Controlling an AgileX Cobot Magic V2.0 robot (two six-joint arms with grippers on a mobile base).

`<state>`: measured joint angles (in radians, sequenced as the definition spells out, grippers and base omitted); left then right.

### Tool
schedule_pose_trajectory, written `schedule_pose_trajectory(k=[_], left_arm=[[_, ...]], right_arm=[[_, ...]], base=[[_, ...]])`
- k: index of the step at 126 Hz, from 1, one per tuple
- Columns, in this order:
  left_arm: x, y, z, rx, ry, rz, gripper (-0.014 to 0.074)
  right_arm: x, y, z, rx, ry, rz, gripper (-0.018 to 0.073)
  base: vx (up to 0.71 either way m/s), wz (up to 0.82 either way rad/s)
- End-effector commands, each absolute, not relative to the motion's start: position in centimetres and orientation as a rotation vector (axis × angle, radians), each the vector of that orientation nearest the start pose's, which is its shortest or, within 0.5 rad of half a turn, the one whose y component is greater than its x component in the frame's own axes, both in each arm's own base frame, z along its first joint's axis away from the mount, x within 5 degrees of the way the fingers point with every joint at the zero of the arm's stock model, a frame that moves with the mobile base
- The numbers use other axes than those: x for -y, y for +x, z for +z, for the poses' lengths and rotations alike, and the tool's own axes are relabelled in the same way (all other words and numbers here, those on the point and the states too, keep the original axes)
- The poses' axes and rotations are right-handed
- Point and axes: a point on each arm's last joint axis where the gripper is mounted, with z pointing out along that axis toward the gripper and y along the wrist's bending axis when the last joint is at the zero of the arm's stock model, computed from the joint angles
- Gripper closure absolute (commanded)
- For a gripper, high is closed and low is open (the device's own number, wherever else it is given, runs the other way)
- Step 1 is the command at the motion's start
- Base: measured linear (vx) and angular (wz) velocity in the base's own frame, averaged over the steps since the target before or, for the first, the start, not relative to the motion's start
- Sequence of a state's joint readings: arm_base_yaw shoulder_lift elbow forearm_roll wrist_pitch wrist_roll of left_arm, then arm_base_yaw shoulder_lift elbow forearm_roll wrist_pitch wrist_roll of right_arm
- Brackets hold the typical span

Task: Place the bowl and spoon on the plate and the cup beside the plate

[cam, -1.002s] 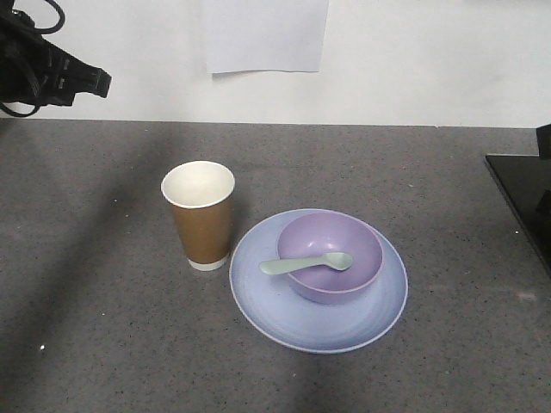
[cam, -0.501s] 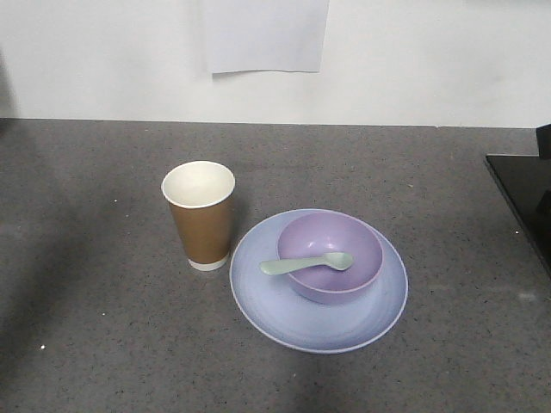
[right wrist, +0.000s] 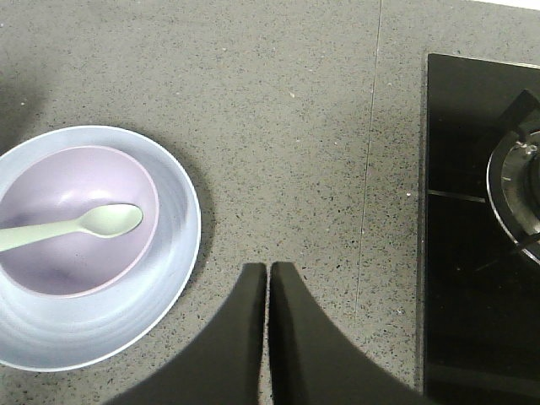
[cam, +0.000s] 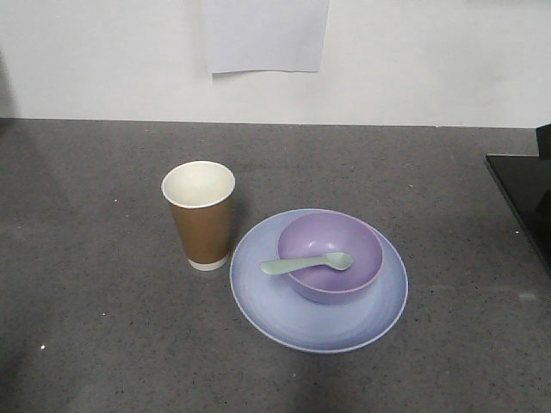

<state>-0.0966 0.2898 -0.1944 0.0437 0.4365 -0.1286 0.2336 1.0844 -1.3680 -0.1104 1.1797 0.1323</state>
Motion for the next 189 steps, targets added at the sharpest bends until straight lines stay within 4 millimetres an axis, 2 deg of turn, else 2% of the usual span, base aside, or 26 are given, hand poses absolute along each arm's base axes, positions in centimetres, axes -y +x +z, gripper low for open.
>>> schedule_pose_trajectory(k=[1,11,31,65,111,189], left_arm=[[0.6,7.0,21.8,-1.885,-0.027,-0.136,0.0604],[0.5,6.3,20.2,-1.863,-0.037,-0.148,0.0604],[0.5,5.7,18.2,-1.746,-0.047,-0.168,0.0604],[0.3,5.5,18.5,-1.684,-0.001,-0.113,0.0604],[0.5,5.6,19.6,-1.556,0.009,-0.128,0.0604],[0.4,5.6,19.6,-1.571,-0.004,-0.137,0.0604]], right_arm=[[-3.3,18.5,45.1,-2.271,-0.118,0.03,0.0561],[-3.3,18.5,45.1,-2.271,-0.118,0.03,0.0561],[-3.3,18.5,45.1,-2.271,-0.118,0.03,0.0561],[-3.2,18.5,45.1,-2.273,-0.118,0.03,0.0561],[-3.2,18.5,45.1,-2.274,-0.118,0.029,0.0561],[-3.2,18.5,45.1,-2.274,-0.118,0.029,0.0561]], base=[[0.0,0.0],[0.0,0.0],[0.0,0.0],[0.0,0.0],[0.0,0.0],[0.0,0.0]])
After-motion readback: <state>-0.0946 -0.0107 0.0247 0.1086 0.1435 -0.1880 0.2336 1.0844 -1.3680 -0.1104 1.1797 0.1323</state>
